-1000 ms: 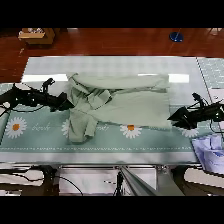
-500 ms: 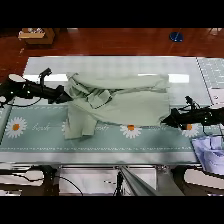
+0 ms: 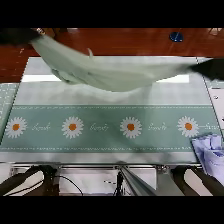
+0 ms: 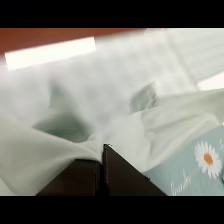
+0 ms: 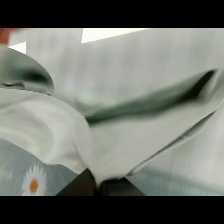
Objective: Fold the shirts.
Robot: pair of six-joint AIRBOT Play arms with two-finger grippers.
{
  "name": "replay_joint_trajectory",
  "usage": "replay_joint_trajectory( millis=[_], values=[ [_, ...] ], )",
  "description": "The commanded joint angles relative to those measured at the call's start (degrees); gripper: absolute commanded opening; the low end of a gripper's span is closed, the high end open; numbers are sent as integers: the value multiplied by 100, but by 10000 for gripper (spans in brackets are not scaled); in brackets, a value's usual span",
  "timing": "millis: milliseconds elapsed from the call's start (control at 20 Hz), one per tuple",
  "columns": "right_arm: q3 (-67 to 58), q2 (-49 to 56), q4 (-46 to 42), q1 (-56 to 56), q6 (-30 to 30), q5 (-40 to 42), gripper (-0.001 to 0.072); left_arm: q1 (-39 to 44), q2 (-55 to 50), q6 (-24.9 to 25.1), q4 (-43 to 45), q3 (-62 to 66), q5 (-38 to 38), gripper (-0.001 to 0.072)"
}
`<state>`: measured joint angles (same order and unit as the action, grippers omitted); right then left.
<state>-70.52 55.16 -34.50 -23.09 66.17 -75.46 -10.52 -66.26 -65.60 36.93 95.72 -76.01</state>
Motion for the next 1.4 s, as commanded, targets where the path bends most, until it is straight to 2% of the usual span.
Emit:
replay_joint_trajectory(
  millis=[0, 150, 300, 450, 550, 700, 800, 900, 1100, 1200, 1350],
  values=[
    [-1694, -800, -304, 4, 614, 525, 24, -4, 1049, -269, -94, 1355, 243, 32],
    [-3027, -992, -901, 4, 1209, 549, 24, -4, 1714, -413, 164, 2216, 402, 32],
    [-4044, -1078, -1652, 4, 1725, 37, 24, -4, 2422, -1095, 1211, 2483, 345, 32],
    [-4566, -1294, -2409, 4, 2041, -846, 24, -4, 2975, -1878, 1945, 2483, -352, 32],
    [-4662, -1545, -2804, 7, 2039, -1447, 24, -4, 3187, -2199, 1976, 2485, -951, 32],
    [-4662, -1910, -3447, 7, 1952, -2304, 24, -4, 3338, -2430, 1965, 2485, -1596, 32],
    [-4660, -1974, -3637, 61, 1829, -2896, 23, -4, 3305, -2422, 1965, 2463, -1919, 32],
    [-4649, -1843, -3659, 321, 1847, -3045, 23, -4, 3254, -2341, 1967, 2138, -2159, 32],
    [-4146, -922, -3757, 686, 1762, -3075, 22, -4, 3130, -2048, 1967, 535, -2258, 32],
    [-3696, -264, -3674, 684, 1698, -3075, 22, -4, 2966, -1753, 1965, -446, -1884, 32],
    [-3285, 898, -3495, 684, 1668, -2955, 22, -2, 2441, -1241, 1963, -1762, -844, 33]
  ],
)
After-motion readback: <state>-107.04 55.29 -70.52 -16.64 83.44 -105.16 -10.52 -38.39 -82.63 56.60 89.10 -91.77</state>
